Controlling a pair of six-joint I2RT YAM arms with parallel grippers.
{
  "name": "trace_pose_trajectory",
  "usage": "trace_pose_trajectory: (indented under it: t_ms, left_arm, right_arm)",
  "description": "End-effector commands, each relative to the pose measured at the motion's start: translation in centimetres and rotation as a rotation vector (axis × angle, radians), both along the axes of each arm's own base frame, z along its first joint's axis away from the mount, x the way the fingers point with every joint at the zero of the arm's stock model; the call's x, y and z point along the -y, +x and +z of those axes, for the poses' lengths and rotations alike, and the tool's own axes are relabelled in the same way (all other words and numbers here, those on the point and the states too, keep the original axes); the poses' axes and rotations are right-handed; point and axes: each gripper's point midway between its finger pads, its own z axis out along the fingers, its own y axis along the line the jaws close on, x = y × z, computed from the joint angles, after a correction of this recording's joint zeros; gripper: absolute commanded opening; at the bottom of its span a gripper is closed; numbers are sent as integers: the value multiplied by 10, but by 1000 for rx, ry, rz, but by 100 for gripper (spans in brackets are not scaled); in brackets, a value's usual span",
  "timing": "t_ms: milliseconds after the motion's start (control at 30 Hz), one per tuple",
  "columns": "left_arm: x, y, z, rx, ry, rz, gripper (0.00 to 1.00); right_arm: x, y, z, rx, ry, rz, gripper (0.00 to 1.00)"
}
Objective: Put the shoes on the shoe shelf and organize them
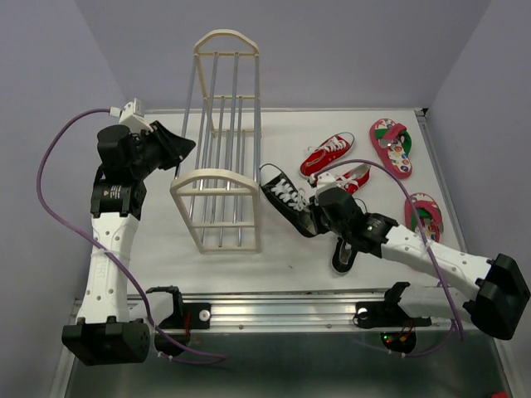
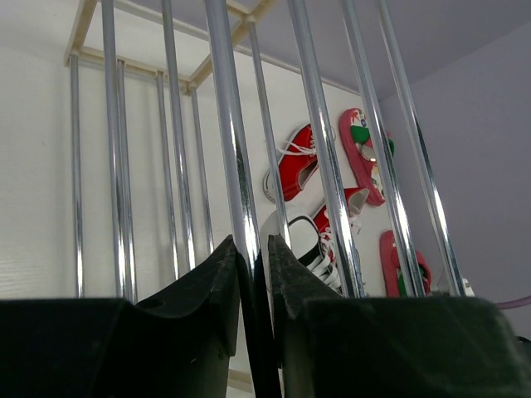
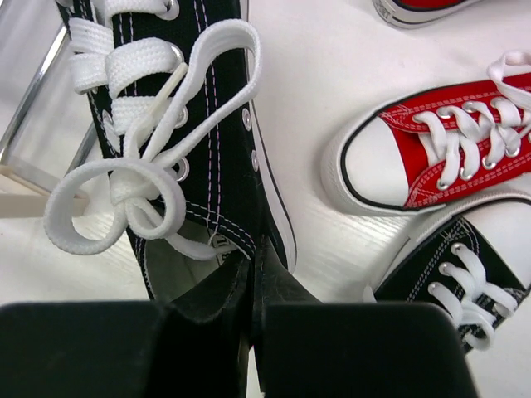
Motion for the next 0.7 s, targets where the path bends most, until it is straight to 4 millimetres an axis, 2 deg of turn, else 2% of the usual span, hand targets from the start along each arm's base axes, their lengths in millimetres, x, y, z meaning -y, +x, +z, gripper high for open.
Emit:
trace_pose_trajectory:
  t_ms: [0,33,100,133,300,467,667]
  left_arm:
    - [-5,5,-34,0,154,-56,0]
    - [-5,5,-34,0,155,-56,0]
    - [-5,5,-35,-2,157,-56,0]
    - [-5,5,-35,-2,158,-58,0]
    - [-4,5,-36,-2,158,-62,0]
    - [-3,4,-37,-4,155,-72,0]
    - [-3,3,-33,9,156,-71,0]
  right_arm:
    - [-41,29,62,153,144,53,1]
    - [-45,32,69,153,157,51,1]
    - [-45,35,61,121,127,28,1]
    - [-47,36,65,120,130,28,1]
    - [-56,35,59,88,131,78,1]
    - [-84,26,56,64,117,268,1]
    - [-110,33,50,33,116,375,1]
